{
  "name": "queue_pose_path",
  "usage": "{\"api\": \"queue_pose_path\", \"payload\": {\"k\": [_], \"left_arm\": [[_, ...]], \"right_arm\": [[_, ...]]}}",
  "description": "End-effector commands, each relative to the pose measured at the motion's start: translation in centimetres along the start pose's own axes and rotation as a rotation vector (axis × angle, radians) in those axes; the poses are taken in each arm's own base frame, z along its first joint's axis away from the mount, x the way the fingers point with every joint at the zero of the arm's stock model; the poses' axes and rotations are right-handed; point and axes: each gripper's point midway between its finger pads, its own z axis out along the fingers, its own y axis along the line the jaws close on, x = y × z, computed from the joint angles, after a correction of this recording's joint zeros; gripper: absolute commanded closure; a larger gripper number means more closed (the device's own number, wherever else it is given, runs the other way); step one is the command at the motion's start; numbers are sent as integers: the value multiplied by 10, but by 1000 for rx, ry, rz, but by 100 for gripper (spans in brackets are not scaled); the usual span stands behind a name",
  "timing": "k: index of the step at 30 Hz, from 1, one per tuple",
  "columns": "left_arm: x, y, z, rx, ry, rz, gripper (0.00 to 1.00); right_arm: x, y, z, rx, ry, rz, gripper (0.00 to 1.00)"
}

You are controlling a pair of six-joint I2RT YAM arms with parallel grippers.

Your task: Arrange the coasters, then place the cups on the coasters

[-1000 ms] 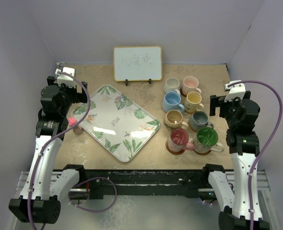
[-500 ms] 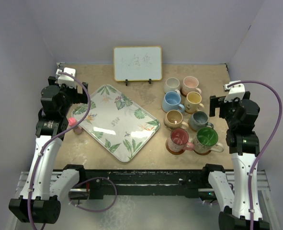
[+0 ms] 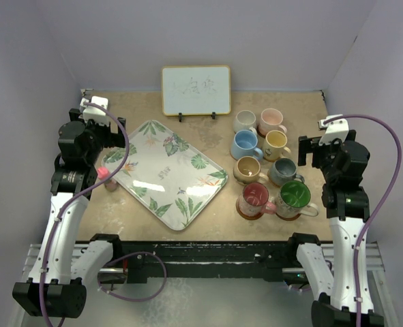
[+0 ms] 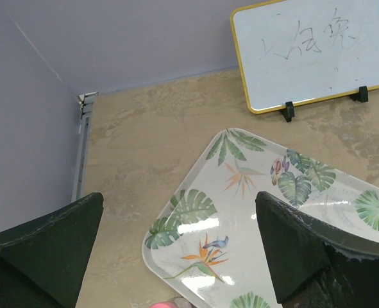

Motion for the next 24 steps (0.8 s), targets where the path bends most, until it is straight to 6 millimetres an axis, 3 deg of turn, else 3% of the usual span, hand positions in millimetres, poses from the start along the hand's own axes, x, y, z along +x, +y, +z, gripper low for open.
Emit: {"api": "queue_pose_path", "payload": {"k": [1, 24], "left_arm": [[-20, 4, -3, -1, -58, 8, 1], [-17, 1, -1, 16, -54, 13, 2]], "right_arm": [[-15, 1, -1, -14, -49, -10, 0], [-14, 3, -1, -27, -47, -14, 0]]}}
